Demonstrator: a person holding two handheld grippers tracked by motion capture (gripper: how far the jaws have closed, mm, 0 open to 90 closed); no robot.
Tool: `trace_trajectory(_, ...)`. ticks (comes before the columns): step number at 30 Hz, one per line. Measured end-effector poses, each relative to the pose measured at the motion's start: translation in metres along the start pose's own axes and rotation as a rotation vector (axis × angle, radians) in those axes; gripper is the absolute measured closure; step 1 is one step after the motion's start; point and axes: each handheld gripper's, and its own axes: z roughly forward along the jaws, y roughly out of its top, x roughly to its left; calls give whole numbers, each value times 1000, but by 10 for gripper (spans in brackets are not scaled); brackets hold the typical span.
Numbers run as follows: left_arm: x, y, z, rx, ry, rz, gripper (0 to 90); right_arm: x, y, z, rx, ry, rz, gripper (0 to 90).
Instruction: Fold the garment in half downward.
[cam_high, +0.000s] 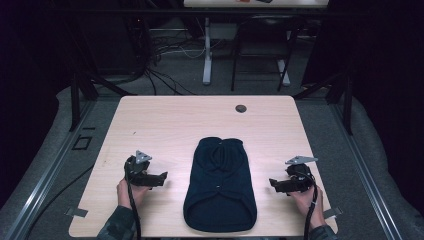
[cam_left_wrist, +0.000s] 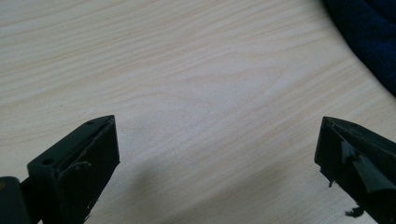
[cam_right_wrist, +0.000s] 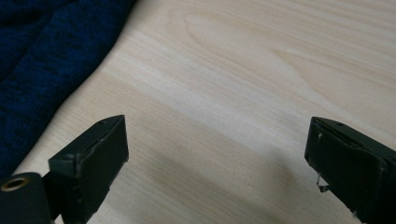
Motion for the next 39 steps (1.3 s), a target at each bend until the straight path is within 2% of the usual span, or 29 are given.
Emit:
trace_trajectory(3, 0, 0, 0, 0, -1, 9, 1, 1, 0, 1, 9, 5, -6, 60)
trace_trajectory(7, -3, 2, 4, 11, -23, 25, 1, 3, 2, 0, 3, 13, -10, 68)
trace_trajectory(9, -4, 2, 4, 10, -26, 20, 1, 4, 3, 0, 6, 18, -16, 70)
trace_trajectory(10, -5, 3, 5, 13, -30, 33, 1, 4, 3, 0, 3, 17, -16, 70)
trace_trajectory(20, -9, 16, 7, -1, -53, 38, 2, 7, 10, -1, 0, 40, -27, 82)
trace_trajectory(26, -15, 24, 8, 3, -54, 70, 3, 13, 25, 2, -2, 67, -56, 90)
trace_trajectory(32, -18, 33, 11, 5, -70, 78, 2, 18, 37, 4, 5, 80, -91, 94)
trace_trajectory(39, -22, 44, 19, 16, -86, 87, 2, 19, 45, 6, 1, 105, -90, 96)
